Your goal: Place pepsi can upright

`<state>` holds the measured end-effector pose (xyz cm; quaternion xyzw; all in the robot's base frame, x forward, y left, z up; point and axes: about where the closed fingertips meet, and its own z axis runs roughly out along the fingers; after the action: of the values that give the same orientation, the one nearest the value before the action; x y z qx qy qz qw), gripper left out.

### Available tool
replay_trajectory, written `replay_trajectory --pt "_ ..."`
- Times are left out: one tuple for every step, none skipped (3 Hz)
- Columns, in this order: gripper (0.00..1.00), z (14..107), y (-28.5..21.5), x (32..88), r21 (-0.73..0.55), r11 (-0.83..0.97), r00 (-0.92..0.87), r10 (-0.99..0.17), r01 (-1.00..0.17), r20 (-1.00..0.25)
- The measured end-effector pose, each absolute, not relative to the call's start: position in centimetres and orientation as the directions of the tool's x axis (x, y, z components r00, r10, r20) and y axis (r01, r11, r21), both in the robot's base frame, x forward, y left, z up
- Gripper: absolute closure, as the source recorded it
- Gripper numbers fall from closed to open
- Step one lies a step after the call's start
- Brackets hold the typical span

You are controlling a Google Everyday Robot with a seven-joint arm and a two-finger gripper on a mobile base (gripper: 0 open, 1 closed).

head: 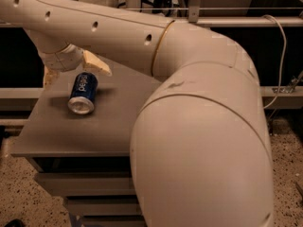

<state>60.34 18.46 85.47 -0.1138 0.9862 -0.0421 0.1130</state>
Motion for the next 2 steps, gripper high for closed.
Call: replay_trajectory --pt "0.13 84.51 18.14 60.3 -0.127 0.975 -0.957 -0.204 -0.181 -0.205" --pt "0.36 83.64 17.88 60.15 -0.139 0.977 -0.963 -0.186 -0.16 -0.195"
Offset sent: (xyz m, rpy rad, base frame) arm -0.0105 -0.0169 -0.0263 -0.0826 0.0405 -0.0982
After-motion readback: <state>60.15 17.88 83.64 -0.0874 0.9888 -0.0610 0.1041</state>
